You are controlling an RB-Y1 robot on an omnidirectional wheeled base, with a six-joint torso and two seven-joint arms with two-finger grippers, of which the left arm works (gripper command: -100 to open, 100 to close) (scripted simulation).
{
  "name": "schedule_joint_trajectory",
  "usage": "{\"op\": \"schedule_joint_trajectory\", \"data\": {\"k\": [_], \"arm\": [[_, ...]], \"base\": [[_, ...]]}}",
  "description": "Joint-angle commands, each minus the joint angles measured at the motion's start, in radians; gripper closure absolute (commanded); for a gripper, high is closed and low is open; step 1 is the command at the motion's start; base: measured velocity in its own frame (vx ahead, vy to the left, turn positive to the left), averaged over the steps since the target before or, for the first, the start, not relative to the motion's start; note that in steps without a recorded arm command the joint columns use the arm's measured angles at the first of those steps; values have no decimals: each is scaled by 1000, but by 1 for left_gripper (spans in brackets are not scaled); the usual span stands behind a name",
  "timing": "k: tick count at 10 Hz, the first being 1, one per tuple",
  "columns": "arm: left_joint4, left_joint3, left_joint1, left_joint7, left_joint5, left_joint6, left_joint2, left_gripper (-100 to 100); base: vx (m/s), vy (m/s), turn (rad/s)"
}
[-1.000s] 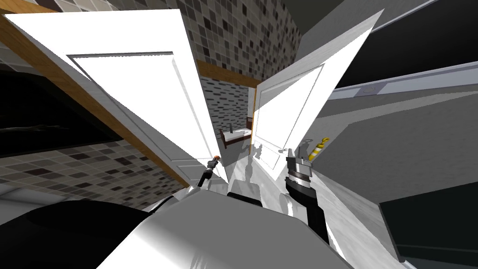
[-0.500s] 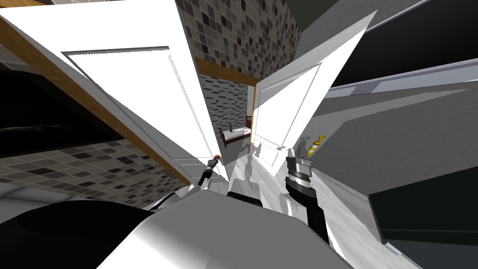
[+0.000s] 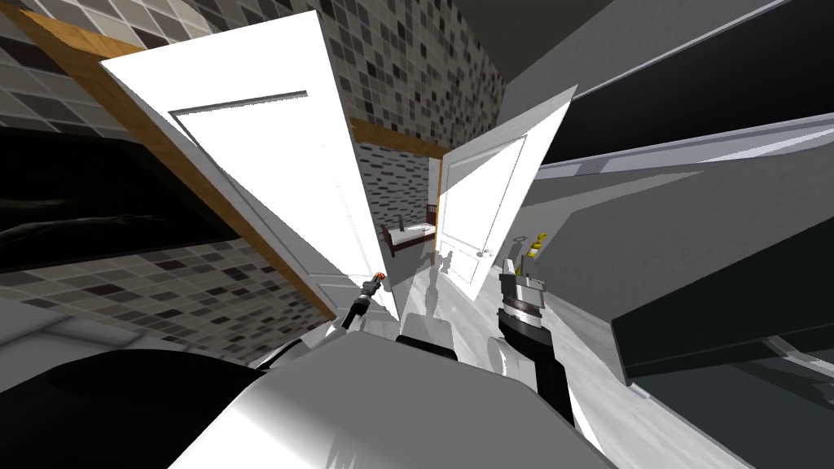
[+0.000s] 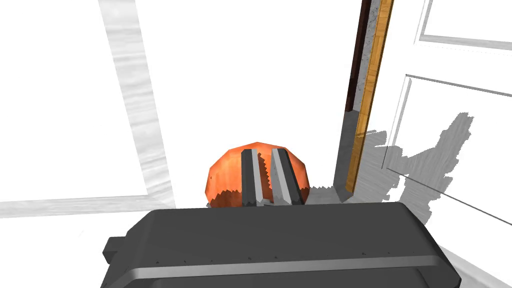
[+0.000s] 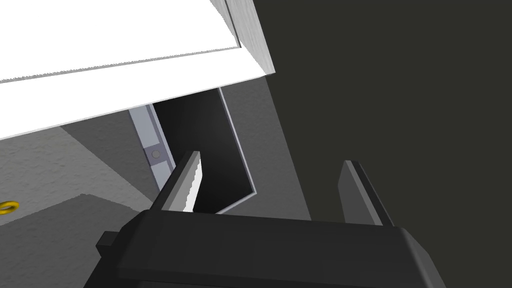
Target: Pull the door open
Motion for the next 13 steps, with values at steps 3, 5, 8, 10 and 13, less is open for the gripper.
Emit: {"op": "schedule_joint_trajectory", "data": {"k": [3, 5, 8, 10, 13], "arm": [[4, -49, 31, 44, -24, 0, 19, 100], [-22, -39, 18, 38, -21, -8, 29, 100], [-24, -56, 42, 55, -29, -14, 37, -100], [-23, -67, 59, 66, -34, -18, 42, -100], [-10, -60, 55, 58, -35, -22, 31, -100]], "base": [[-193, 46, -83], [-168, 32, -35], [-194, -33, 41], [-224, -29, 45], [-77, 0, -11]]}}
